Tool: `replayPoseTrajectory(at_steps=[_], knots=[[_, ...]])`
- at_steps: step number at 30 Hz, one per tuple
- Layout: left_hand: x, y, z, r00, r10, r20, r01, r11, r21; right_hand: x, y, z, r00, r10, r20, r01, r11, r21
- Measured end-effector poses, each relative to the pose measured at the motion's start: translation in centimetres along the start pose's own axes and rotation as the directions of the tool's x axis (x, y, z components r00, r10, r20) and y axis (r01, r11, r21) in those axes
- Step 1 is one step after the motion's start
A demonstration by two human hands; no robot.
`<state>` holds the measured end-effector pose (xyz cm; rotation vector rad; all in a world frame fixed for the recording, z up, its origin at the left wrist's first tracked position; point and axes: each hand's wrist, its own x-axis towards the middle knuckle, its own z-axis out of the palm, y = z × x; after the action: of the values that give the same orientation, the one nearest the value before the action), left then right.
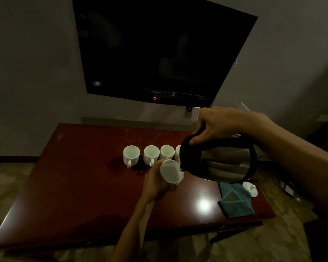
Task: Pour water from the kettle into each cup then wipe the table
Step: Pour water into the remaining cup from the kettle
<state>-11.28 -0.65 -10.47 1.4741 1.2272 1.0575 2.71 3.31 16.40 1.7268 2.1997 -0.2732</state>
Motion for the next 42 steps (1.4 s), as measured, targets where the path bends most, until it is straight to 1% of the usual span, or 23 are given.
replayPoseTrajectory(at_steps=[9,16,23,35,42], knots=[[0.0,-0.3,0.2,1.0,0.02,-0.02,-0.02,0.999,0.03,-0.4,0.1,-0.3,1.0,-0.026,0.009,0.026,1.0,-0.001],[-0.1,-0.3,0.6,1.0,0.016,-0.022,-0.016,1.0,0.017,-0.4,0.1,-0.1,1.0,-0.014,0.02,0.013,0.999,0.036],[-0.1,-0.9,0.8,1.0,0.01,-0.01,-0.01,1.0,0.011,-0.6,0.0,0.1,1.0,0.007,0.013,-0.007,1.0,0.002],[-0.4,-1.1,0.7,1.0,0.017,-0.007,-0.017,1.0,-0.016,-0.8,0.1,0.3,0.999,-0.017,0.035,0.015,0.998,0.053],[-0.5,-0.9,0.6,0.999,0.039,0.002,-0.039,0.999,-0.025,-0.9,-0.1,0.3,0.999,-0.008,0.031,0.007,1.0,0.027]])
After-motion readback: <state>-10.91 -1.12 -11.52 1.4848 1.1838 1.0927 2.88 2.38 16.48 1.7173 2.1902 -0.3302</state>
